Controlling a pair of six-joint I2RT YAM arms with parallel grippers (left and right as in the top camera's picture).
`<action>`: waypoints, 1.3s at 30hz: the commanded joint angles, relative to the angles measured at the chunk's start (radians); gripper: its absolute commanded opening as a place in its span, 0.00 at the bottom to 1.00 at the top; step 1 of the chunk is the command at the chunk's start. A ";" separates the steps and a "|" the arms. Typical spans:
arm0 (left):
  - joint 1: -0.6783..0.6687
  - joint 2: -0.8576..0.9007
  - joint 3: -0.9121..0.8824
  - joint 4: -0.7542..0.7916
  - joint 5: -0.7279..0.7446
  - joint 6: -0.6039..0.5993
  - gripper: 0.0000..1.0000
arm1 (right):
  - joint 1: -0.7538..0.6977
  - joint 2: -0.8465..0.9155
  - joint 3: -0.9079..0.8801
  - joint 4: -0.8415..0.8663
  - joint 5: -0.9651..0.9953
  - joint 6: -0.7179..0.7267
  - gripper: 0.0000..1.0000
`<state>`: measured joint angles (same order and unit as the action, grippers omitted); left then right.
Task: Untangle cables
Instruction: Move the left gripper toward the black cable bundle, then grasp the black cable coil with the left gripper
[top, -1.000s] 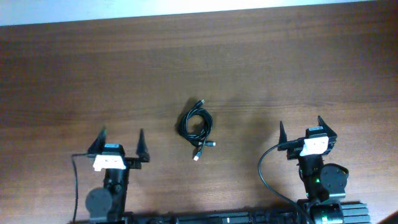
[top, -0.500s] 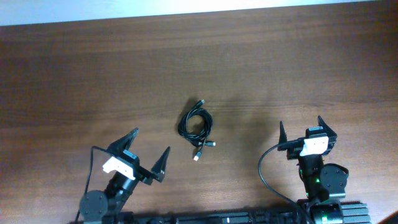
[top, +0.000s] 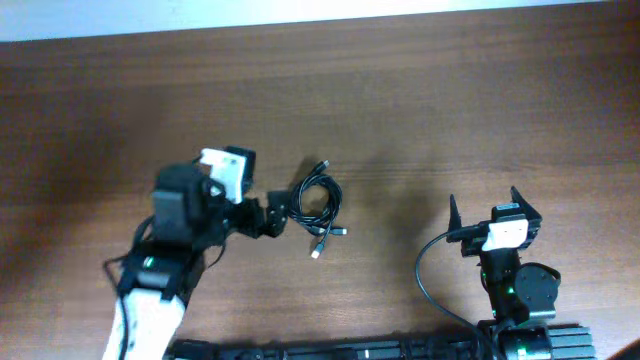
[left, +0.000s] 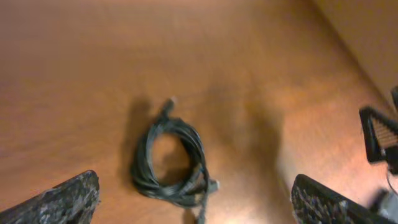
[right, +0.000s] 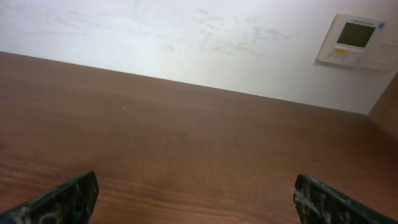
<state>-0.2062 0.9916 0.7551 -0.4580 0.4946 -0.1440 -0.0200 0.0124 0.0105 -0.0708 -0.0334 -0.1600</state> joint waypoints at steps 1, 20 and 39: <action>-0.068 0.203 0.021 0.043 0.144 -0.027 0.99 | -0.008 -0.007 -0.005 -0.005 0.001 0.003 0.99; -0.262 0.634 0.022 0.126 -0.444 -0.851 0.00 | -0.008 -0.007 -0.005 -0.005 0.001 0.003 0.99; -0.223 0.403 0.098 0.008 -0.454 0.286 0.99 | -0.006 0.005 -0.005 0.028 -0.416 1.142 0.99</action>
<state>-0.4305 1.4117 0.8360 -0.4675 0.0509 0.2951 -0.0200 0.0132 0.0105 -0.0437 -0.3805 0.7471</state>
